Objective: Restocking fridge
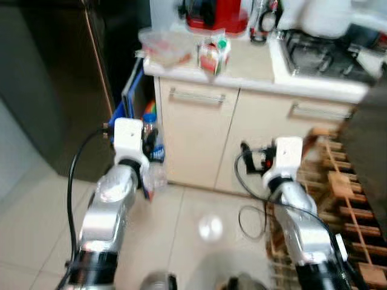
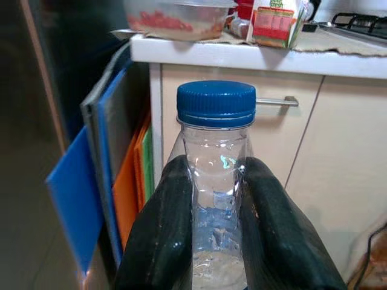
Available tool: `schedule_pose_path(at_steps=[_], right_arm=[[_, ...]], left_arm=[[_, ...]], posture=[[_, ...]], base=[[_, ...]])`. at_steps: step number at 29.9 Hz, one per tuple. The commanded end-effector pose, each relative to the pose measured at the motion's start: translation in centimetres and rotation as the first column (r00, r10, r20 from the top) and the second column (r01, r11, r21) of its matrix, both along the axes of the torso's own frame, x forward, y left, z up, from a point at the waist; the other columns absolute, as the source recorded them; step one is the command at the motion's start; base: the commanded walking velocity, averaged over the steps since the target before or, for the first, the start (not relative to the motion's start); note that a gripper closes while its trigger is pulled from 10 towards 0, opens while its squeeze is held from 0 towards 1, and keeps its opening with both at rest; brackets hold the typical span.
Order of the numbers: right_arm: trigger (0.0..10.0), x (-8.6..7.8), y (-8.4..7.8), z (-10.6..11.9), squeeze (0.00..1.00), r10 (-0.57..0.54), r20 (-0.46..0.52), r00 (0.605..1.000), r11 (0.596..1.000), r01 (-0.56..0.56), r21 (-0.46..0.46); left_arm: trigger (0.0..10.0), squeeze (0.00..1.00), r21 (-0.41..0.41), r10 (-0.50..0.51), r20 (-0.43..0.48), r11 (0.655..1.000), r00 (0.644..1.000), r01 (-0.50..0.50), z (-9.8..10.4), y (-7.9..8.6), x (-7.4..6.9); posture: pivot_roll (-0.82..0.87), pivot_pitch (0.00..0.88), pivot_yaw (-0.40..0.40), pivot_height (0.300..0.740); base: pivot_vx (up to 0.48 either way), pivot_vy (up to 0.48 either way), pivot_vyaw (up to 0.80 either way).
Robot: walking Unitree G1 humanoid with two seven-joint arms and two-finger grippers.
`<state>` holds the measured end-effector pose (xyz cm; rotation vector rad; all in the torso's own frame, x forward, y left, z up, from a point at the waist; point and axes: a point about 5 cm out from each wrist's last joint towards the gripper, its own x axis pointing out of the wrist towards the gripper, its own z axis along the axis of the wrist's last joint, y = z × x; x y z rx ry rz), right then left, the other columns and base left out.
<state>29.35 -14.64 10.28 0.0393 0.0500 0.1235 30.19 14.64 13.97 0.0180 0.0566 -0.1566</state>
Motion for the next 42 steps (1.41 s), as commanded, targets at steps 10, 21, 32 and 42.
schedule_pose_path(at_steps=[10, 21, 32, 42], right_arm=[[10.0, -0.14, -0.36, -0.11, 0.07, -0.01, 0.001, 1.0, 1.0, 0.01, -0.009], [10.0, -0.32, -0.61, -0.28, 0.07, -0.013, -0.003, 1.0, 1.0, 0.013, -0.02], [10.0, -0.15, -0.68, -0.29, 0.07, -0.011, 0.0, 1.0, 1.0, 0.011, -0.028], [10.0, -0.02, -0.51, -0.34, 0.07, -0.009, 0.001, 1.0, 1.0, 0.009, -0.026]], left_arm=[[10.0, 0.0, -0.004, -0.056, 0.056, 0.998, 0.997, 0.056, 0.8, -0.58, 0.29], [10.0, 0.0, 0.016, -0.092, 0.063, 0.996, 0.994, 0.091, 0.54, -1.02, 0.34], [10.0, 0.0, 0.019, -0.093, 0.073, 0.996, 0.993, 0.092, 0.47, -1.1, 0.69], [10.0, 0.0, 0.021, -0.103, 0.09, 0.995, 0.991, 0.101, 0.86, -1.24, 1.01]], posture=[[-0.03, 0.0, 0.017, 0.73], [-0.04, 0.0, 0.017, 0.73], [-0.04, 0.0, 0.016, 0.73], [-0.05, 0.0, 0.03, 0.73]], base=[[-0.126, 0.0, 0.0], [0.0, -0.419, 0.0], [0.0, -0.441, 0.0], [0.0, -0.434, 0.0]])
